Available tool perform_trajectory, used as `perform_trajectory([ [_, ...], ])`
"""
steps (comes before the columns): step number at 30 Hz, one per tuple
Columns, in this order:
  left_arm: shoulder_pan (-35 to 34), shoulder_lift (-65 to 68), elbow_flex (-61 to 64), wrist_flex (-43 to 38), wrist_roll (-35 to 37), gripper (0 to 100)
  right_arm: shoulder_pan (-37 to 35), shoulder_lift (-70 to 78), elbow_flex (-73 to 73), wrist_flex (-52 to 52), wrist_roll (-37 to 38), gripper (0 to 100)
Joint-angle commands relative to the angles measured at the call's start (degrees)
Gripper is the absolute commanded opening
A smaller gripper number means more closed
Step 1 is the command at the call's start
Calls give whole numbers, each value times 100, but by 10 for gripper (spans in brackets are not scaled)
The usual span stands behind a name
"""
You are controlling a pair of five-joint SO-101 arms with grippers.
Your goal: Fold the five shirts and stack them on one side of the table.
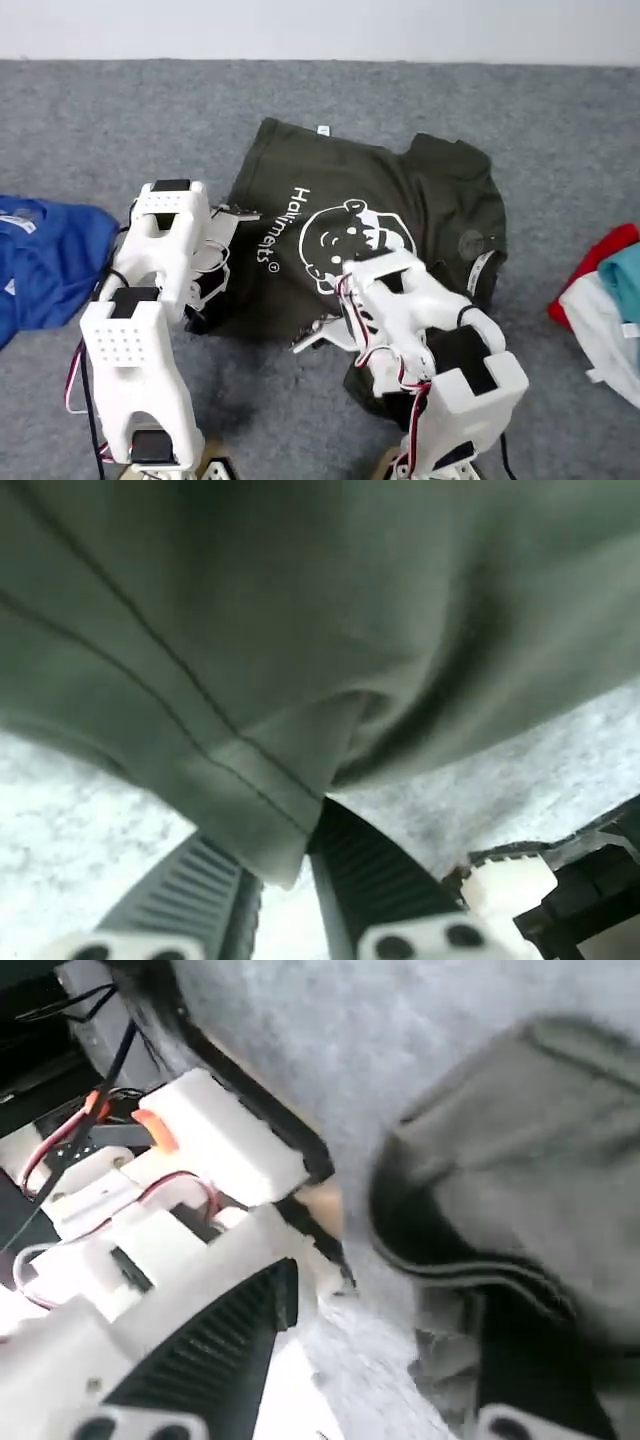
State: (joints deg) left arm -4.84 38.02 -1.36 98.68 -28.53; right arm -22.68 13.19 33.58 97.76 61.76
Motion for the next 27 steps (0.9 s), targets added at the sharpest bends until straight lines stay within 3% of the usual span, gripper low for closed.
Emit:
perform_trajectory([
  [1, -88, 62, -154, -26, -35, 13, 13, -22, -862, 400, 62, 335],
  [15, -79, 97, -154, -26, -35, 13, -13, -787, -624, 303, 167, 336],
  [25, -79, 97, -154, -26, -35, 13, 13, 259, -659, -382, 167, 334],
  [27, -79, 105, -154, -26, -35, 13, -40, 356, -659, -488, 167, 296],
])
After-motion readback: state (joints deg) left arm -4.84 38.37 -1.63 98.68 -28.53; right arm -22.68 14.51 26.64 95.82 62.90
